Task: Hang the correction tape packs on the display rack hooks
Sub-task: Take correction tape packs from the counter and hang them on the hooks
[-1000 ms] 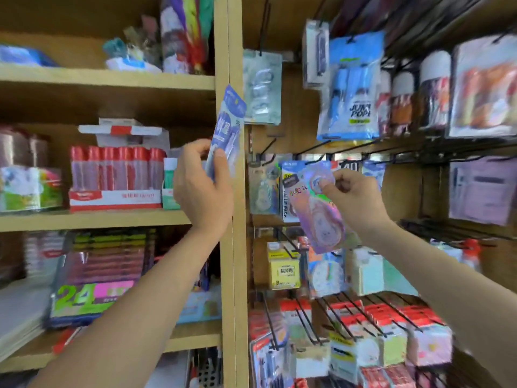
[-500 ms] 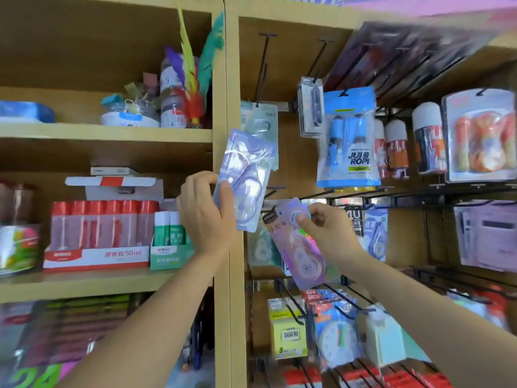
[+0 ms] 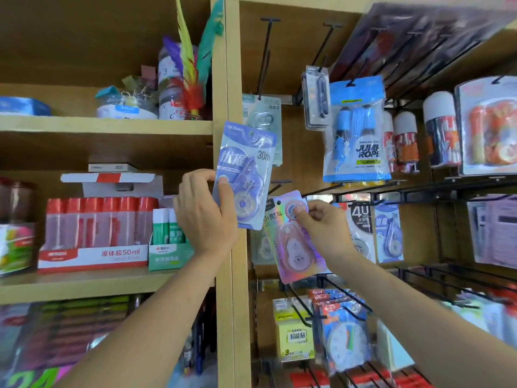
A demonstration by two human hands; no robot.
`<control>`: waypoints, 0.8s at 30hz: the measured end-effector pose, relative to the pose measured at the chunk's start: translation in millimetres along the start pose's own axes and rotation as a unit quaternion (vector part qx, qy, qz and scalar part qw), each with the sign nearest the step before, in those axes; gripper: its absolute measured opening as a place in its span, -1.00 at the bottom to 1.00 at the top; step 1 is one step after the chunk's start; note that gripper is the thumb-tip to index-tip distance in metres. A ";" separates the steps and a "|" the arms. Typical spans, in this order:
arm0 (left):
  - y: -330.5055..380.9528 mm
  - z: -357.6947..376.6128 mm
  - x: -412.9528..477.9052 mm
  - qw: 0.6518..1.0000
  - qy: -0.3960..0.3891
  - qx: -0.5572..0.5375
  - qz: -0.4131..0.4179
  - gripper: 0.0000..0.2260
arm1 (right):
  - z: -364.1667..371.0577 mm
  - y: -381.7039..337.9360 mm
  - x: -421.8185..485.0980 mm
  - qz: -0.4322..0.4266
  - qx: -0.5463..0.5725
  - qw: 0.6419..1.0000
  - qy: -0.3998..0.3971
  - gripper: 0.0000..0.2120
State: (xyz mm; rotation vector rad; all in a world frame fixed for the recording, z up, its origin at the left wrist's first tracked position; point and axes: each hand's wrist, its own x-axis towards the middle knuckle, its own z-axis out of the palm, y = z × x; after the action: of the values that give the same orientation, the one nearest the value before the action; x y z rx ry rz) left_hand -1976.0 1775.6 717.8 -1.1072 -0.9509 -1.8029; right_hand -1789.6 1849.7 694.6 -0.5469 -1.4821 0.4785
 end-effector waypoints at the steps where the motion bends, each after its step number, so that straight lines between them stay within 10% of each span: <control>1: -0.1 0.3 -0.4 1.000 -0.002 -0.003 -0.001 -0.73 | 0.7 0.0 0.0 0.000 0.004 1.000 0.009 -0.79; 11: 3.0 -2.2 -1.9 1.000 -0.009 -0.028 -0.009 -0.67 | 9.7 15.1 -5.7 -0.042 -0.089 0.995 0.016 -0.70; 16: 0.0 -0.6 -2.8 0.999 -0.004 -0.054 -0.003 -0.68 | 8.5 26.2 -32.5 -0.342 -0.297 0.892 -0.002 -0.63; 24: -2.1 0.3 -4.1 0.997 0.003 -0.075 -0.002 -0.68 | 18.9 56.1 -18.3 -0.272 -0.515 0.798 -0.156 -0.35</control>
State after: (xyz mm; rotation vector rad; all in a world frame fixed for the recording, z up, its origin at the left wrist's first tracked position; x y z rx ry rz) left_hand -1976.6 1777.7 713.7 -1.1913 -0.8244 -1.9057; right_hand -1807.3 1883.8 646.0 -0.8490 -2.0727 -0.8112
